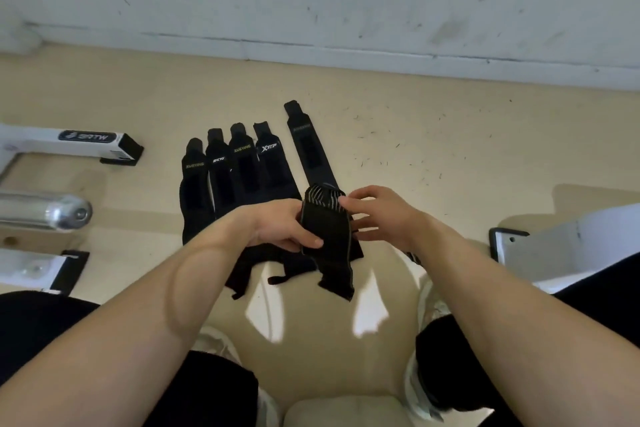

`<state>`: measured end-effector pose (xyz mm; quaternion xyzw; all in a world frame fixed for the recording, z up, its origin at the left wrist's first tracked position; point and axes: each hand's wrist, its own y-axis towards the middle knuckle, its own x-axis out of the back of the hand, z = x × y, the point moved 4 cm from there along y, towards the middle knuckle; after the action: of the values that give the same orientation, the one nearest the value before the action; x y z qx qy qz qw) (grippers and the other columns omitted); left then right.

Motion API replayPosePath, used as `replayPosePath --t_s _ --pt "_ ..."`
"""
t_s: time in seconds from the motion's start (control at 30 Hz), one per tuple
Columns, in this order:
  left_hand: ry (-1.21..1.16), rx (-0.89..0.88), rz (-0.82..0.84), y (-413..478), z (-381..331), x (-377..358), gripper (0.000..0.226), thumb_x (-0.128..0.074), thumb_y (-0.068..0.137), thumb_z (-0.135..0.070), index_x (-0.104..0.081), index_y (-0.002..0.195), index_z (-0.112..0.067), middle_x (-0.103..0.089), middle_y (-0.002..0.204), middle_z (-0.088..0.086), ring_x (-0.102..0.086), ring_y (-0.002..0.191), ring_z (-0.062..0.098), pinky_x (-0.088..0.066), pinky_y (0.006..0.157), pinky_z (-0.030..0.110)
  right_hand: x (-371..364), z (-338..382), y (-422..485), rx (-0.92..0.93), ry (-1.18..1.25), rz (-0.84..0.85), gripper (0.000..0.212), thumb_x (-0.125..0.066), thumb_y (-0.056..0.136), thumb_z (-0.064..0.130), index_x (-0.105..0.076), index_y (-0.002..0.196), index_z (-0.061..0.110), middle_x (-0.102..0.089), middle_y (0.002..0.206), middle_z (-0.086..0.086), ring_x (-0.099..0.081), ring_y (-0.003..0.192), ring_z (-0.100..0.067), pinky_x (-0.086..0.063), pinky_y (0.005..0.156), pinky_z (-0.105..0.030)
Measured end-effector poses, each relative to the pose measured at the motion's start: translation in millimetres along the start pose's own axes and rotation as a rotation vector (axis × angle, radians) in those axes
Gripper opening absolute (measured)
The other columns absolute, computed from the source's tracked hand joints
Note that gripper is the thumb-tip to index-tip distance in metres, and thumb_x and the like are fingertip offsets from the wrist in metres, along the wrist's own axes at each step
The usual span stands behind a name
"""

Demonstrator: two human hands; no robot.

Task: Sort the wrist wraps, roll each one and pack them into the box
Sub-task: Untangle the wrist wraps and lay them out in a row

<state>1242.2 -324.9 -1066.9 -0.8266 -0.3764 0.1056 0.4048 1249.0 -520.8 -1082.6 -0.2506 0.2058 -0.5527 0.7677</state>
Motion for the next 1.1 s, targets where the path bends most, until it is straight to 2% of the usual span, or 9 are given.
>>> replayPosePath --t_s 0.17,0.3,0.43,0.57,0.8,0.87,0.93,1.0,1.1 --pt "-0.228 -0.131 -0.006 -3 -8 0 0.038 -0.073 0.096 -0.023 -0.064 0.133 -0.018 -0.075 0.124 0.003 -0.071 0.118 0.021 -0.054 0.104 0.041 -11 5 -3 0.087 0.161 -0.016 0.032 -0.068 0.094 0.005 -0.066 0.124 0.014 -0.075 0.104 -0.007 -0.073 0.082 -0.015 -0.057 0.070 -0.030" --pt "-0.396 -0.183 -0.391 19 8 2 0.025 -0.068 0.099 -0.014 -0.067 0.124 -0.017 -0.077 0.109 0.010 -0.076 0.100 0.027 -0.060 0.095 0.052 -20 -11 -2 0.065 0.146 -0.040 0.019 -0.067 0.094 0.003 -0.067 0.111 0.010 -0.072 0.094 -0.006 -0.071 0.073 -0.012 -0.055 0.061 -0.023" --pt "-0.378 -0.170 -0.487 37 19 -10 0.015 -0.067 0.101 -0.022 -0.071 0.115 -0.021 -0.078 0.104 0.007 -0.076 0.097 0.025 -0.062 0.091 0.048 -19 -32 6 0.020 0.119 -0.106 0.011 -0.070 0.094 0.008 -0.068 0.104 0.010 -0.073 0.093 -0.008 -0.070 0.075 -0.016 -0.056 0.065 -0.025" --pt "-0.384 -0.193 -0.368 47 20 -21 0.029 -0.074 0.093 -0.038 -0.073 0.115 -0.018 -0.080 0.105 -0.001 -0.076 0.100 0.015 -0.059 0.094 0.033 -14 -39 11 0.009 0.335 -0.118 0.017 -0.062 0.099 0.009 -0.067 0.116 0.006 -0.073 0.094 -0.007 -0.070 0.077 -0.016 -0.056 0.067 -0.027" --pt "-0.134 -0.022 -0.050 66 58 -57 0.034 -0.082 0.086 -0.012 -0.075 0.120 -0.016 -0.079 0.111 -0.003 -0.074 0.106 0.011 -0.056 0.091 0.021 39 -5 38 0.125 0.800 -0.319 0.024 -0.058 0.102 0.010 -0.065 0.124 0.004 -0.074 0.105 -0.012 -0.071 0.089 -0.024 -0.060 0.087 -0.040" --pt "-0.136 -0.024 -0.002 68 61 -60 0.035 -0.079 0.090 -0.014 -0.073 0.125 -0.017 -0.078 0.116 -0.004 -0.072 0.110 0.011 -0.055 0.094 0.023 58 -2 47 0.141 0.858 -0.433 0.030 -0.059 0.101 0.010 -0.062 0.130 0.002 -0.073 0.105 -0.012 -0.071 0.086 -0.022 -0.063 0.080 -0.036" --pt "-0.283 -0.042 -0.003 68 57 -55 0.034 -0.073 0.095 -0.017 -0.069 0.129 -0.016 -0.077 0.120 0.000 -0.072 0.113 0.016 -0.056 0.099 0.032 69 -8 52 0.097 0.831 -0.504 0.036 -0.059 0.102 0.015 -0.058 0.134 0.000 -0.074 0.103 -0.008 -0.072 0.087 -0.020 -0.060 0.074 -0.034" --pt "-0.517 -0.065 -0.036 67 46 -46 0.031 -0.067 0.099 -0.016 -0.067 0.129 -0.012 -0.076 0.120 0.008 -0.073 0.112 0.023 -0.059 0.095 0.039 65 -22 53 -0.041 0.614 -0.462 0.045 -0.051 0.106 0.034 -0.054 0.137 0.002 -0.075 0.107 -0.006 -0.072 0.098 -0.021 -0.057 0.082 -0.037" --pt "-0.806 -0.094 -0.158 67 33 -29 0.028 -0.058 0.104 -0.012 -0.065 0.130 -0.007 -0.075 0.120 0.014 -0.075 0.107 0.027 -0.062 0.084 0.038 33 -48 45 -0.202 0.238 -0.125 0.063 -0.037 0.103 0.061 -0.062 0.132 0.011 -0.077 0.112 -0.002 -0.069 0.111 -0.023 -0.047 0.101 -0.043"
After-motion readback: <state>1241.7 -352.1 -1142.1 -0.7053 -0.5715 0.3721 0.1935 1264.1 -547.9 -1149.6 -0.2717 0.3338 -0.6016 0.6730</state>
